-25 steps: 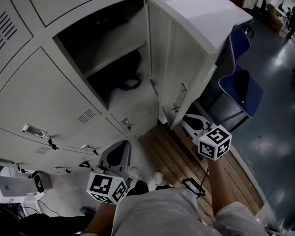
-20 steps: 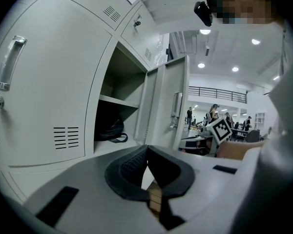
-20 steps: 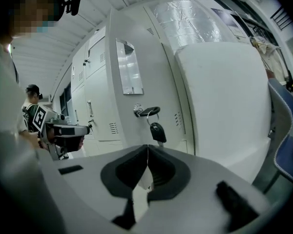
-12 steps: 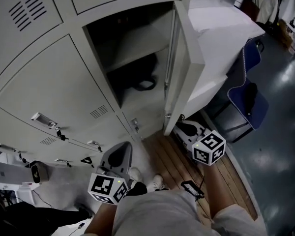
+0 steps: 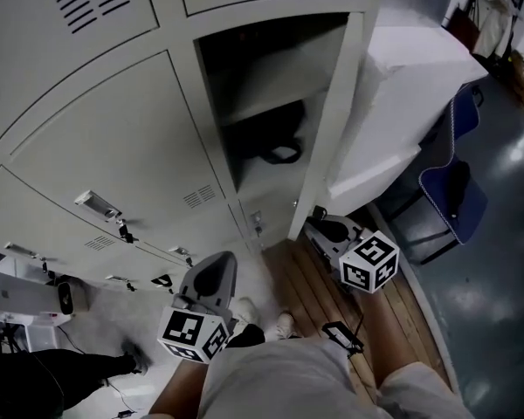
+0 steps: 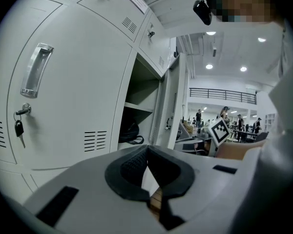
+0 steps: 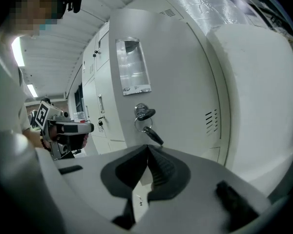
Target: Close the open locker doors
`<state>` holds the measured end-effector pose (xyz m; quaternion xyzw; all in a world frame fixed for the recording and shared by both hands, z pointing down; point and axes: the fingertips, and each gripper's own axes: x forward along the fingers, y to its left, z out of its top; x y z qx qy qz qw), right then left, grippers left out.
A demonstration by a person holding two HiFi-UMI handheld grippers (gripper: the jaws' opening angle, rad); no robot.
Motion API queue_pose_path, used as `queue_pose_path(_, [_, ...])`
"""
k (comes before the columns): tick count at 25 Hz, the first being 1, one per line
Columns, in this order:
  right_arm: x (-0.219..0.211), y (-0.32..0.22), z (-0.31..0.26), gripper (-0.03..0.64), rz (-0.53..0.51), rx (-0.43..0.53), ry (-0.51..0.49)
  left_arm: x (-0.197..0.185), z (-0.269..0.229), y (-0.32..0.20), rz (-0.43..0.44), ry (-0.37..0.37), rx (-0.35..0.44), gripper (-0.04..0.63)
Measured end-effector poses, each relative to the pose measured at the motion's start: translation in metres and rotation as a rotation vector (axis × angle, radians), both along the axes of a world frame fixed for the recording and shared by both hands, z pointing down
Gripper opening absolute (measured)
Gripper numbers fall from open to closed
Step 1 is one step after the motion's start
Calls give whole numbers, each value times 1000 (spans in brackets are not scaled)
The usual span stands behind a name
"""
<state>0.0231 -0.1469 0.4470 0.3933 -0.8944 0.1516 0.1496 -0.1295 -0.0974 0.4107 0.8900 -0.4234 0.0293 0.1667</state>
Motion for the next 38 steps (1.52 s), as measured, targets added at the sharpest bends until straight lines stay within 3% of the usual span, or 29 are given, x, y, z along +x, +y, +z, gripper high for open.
queue_pose_path(38, [-86, -79, 2, 28, -135, 1, 15, -66, 5, -50, -98, 19, 0, 15])
